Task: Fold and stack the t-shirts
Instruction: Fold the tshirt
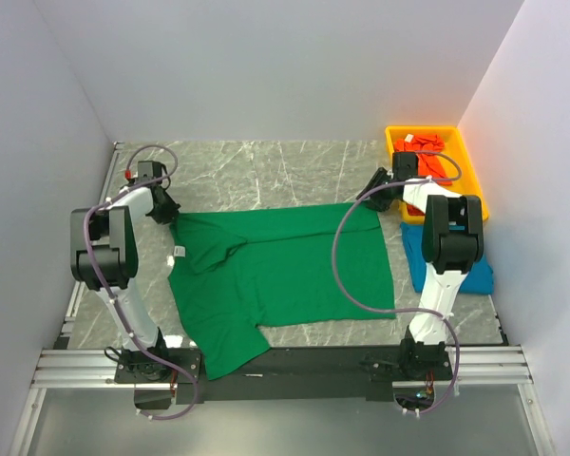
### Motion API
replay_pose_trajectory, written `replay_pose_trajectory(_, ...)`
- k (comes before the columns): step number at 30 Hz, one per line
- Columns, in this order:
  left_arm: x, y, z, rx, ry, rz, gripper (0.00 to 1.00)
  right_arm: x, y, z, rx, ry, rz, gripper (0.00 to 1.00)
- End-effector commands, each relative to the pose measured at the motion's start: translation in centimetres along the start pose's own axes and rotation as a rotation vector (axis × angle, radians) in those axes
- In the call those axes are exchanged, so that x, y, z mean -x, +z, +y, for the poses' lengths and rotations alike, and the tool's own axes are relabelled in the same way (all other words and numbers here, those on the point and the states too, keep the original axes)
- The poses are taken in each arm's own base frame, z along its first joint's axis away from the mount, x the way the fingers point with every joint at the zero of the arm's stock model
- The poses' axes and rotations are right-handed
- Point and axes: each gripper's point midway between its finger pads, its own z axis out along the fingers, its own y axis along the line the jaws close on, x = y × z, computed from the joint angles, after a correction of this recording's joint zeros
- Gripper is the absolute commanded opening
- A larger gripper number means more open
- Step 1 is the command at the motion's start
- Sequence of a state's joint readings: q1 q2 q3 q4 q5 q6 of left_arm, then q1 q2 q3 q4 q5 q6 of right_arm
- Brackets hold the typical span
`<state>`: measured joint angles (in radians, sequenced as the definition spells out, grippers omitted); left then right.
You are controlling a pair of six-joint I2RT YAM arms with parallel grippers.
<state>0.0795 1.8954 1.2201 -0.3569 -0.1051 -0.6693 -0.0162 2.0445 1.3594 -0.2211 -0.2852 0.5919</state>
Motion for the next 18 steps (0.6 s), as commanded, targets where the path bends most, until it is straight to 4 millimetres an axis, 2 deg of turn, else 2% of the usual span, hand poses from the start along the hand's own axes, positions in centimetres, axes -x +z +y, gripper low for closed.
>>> replay_pose_trajectory(1,-0.1,1.3,1.9,0.087,0.017,0.004,0.14,1.7,0.0,-0.9,-0.033,0.04,-0.03,0.5)
replay_pose_trajectory(3,0.3,1.5,2.4,0.104,0.013,-0.001,0.15,1.8,0.0,-1.1,-0.027,0.053,-0.032,0.5)
replay_pose_trajectory(5,0.8,1.2,2.3,0.101,0.015,-0.01,0.23,1.9,0.0,-1.1,-0.011,0.051,-0.029,0.5)
replay_pose_trajectory(8,1.9,-0.2,1.7,0.081,0.025,-0.041,0.36,2.4,-1.0,0.5,0.037,0.006,-0.041,0.5)
replay_pose_trajectory(9,2.4,-0.8,1.5,0.075,0.03,-0.057,0.4,3.2,-2.1,1.3,0.061,-0.009,-0.068,0.5)
replay_pose_trajectory(10,3.4,-2.1,1.0,0.057,0.031,-0.091,0.5,3.3,-2.7,1.9,0.075,-0.023,-0.076,0.51)
replay_pose_trajectory(12,4.5,-3.9,0.7,0.048,0.047,-0.13,0.57,3.8,-4.7,3.3,0.104,-0.058,-0.11,0.52)
replay_pose_trajectory(13,5.6,-5.7,0.5,0.045,0.05,-0.179,0.6,3.9,-5.4,3.8,0.112,-0.069,-0.119,0.53)
replay_pose_trajectory(14,5.6,-6.8,0.0,0.04,0.067,-0.197,0.66,3.7,-6.0,4.4,0.122,-0.092,-0.125,0.53)
replay_pose_trajectory(15,5.8,-7.8,-0.2,0.037,0.09,-0.215,0.69,3.0,-6.5,4.5,0.12,-0.101,-0.117,0.54)
replay_pose_trajectory(16,6.1,-10.0,-1.2,0.015,0.111,-0.265,0.73,3.0,-8.0,5.6,0.138,-0.123,-0.143,0.55)
replay_pose_trajectory(18,5.6,-11.8,-1.2,0.015,0.148,-0.288,0.75,0.6,-8.7,6.4,0.143,-0.17,-0.122,0.57)
